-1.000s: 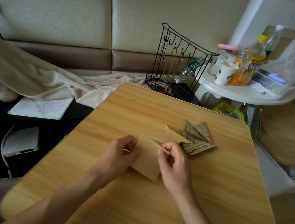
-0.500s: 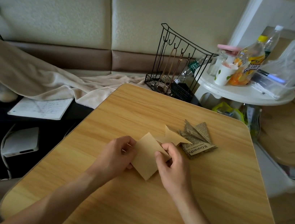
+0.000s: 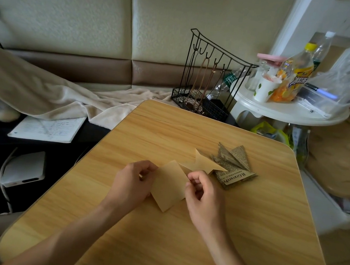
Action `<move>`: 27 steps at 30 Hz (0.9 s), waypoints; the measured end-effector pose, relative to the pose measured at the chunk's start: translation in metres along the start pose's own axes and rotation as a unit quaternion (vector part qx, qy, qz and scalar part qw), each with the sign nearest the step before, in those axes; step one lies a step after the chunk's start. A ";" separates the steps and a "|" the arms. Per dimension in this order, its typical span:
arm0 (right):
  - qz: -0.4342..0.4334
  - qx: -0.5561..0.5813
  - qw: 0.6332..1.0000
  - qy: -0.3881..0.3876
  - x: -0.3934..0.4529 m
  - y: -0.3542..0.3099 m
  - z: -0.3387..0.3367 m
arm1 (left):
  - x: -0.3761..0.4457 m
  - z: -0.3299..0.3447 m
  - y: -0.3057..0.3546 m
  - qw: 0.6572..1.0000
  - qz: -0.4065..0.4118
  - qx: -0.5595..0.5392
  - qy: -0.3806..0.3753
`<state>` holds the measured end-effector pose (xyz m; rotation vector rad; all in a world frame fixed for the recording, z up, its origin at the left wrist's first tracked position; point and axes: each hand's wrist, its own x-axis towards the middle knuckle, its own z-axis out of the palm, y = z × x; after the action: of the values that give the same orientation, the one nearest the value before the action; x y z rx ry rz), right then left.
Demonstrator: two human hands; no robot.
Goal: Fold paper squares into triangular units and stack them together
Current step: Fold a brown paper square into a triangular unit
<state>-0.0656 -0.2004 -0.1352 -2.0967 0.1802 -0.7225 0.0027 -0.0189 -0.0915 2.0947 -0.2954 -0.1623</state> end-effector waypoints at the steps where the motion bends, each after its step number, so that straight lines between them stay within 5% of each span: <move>1: -0.002 0.000 1.000 0.001 0.000 0.000 0.000 | 0.000 0.000 0.000 1.000 0.006 0.013 0.002; 8: -0.015 0.009 1.000 -0.016 -0.001 -0.004 -0.001 | 0.006 0.002 -0.001 0.990 -0.066 -0.128 0.005; 15: -0.057 -0.021 0.998 -0.023 0.001 -0.005 -0.003 | 0.006 0.002 -0.001 0.993 -0.048 -0.109 0.010; 21: -0.052 0.005 0.998 -0.035 0.000 -0.004 -0.002 | 0.005 0.003 0.002 0.975 -0.083 -0.207 -0.013; 27: 0.006 0.054 0.998 -0.030 0.000 -0.005 -0.002 | 0.004 0.005 0.002 0.970 -0.075 -0.217 -0.077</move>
<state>-0.0674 -0.1986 -0.1304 -2.0100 0.1180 -0.6480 0.0047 -0.0254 -0.0922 1.6697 -0.1730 -0.4415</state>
